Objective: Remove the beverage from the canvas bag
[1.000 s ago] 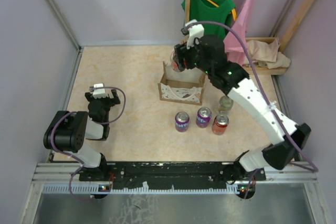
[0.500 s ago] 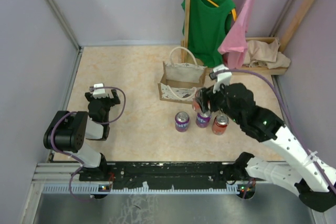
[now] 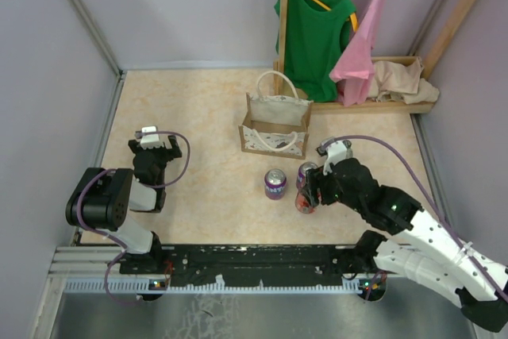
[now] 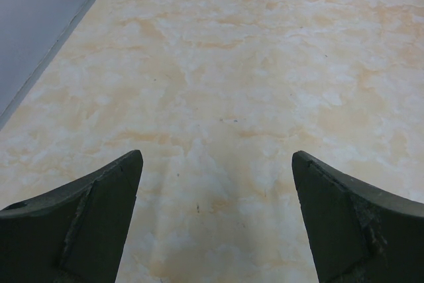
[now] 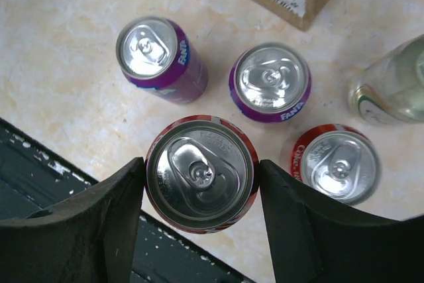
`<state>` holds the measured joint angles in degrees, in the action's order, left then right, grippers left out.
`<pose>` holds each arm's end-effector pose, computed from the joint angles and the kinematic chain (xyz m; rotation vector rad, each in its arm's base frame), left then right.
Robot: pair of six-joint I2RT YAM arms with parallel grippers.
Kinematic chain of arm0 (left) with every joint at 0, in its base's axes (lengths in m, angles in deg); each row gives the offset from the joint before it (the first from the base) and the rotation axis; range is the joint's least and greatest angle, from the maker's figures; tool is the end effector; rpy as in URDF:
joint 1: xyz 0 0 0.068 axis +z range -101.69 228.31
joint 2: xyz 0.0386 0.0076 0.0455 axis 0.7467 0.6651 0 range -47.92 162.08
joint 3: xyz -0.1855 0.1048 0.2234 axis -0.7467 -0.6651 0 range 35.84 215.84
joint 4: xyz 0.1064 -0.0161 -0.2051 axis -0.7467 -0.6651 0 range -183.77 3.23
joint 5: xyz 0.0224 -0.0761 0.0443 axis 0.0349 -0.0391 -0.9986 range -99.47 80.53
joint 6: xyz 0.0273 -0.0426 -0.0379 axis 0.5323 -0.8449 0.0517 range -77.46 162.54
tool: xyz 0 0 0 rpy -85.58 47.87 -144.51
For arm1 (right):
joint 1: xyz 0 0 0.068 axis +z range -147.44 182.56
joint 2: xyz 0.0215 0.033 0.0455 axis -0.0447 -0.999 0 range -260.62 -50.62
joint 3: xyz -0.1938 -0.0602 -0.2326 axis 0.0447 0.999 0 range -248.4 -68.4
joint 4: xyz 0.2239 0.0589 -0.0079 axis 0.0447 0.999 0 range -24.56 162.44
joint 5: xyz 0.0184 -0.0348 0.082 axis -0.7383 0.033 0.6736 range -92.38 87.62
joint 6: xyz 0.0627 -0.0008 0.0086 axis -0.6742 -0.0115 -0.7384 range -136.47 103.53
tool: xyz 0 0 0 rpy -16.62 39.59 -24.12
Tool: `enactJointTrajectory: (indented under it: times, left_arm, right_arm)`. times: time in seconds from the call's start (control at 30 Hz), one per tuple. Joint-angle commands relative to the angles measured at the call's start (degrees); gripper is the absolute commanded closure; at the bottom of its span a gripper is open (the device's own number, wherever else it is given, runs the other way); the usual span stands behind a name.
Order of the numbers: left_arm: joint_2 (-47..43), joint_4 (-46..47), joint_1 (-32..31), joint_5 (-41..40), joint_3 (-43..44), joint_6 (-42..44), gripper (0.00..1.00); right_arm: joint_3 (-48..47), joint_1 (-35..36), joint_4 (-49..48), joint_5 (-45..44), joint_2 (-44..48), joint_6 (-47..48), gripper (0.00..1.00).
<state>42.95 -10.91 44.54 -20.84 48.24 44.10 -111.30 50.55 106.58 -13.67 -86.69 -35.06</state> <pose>0.2475 -0.0067 0.2123 -0.0781 1.6152 0.1306 0.0616 0.0542 0.3069 -0.4449 2.1467 0.4539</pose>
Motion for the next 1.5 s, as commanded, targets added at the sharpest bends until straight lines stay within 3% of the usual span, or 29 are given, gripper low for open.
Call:
enactJointTrajectory:
  times: [0.0, 0.2, 0.83, 1.17, 1.33, 1.47]
  left_arm:
    - [0.4, 1.0, -0.1, -0.2, -0.4, 0.3, 0.00]
    - [0.4, 1.0, -0.1, -0.2, -0.4, 0.3, 0.00]
    - [0.4, 1.0, -0.1, -0.2, -0.4, 0.3, 0.00]
    - [0.4, 1.0, 0.0, -0.2, -0.4, 0.2, 0.00]
    - [0.4, 1.0, 0.0, -0.2, -0.3, 0.3, 0.00]
    - [0.5, 1.0, 0.0, -0.2, -0.3, 0.3, 0.00]
  right_arm:
    - [1.3, 5.5, -8.8, 0.0, -0.4, -2.8, 1.00]
    - [2.4, 12.8, -11.1, -7.5, -5.6, -2.9, 1.00]
    - [10.7, 14.0, -22.6, -8.4, -9.9, -3.1, 1.00]
    - [9.0, 15.8, -17.5, -8.3, -10.3, -4.6, 0.29]
    - [6.9, 16.3, -16.0, -9.3, -10.3, -4.7, 0.09]
    - [4.5, 16.3, -15.0, -11.8, -10.5, -4.7, 0.01]
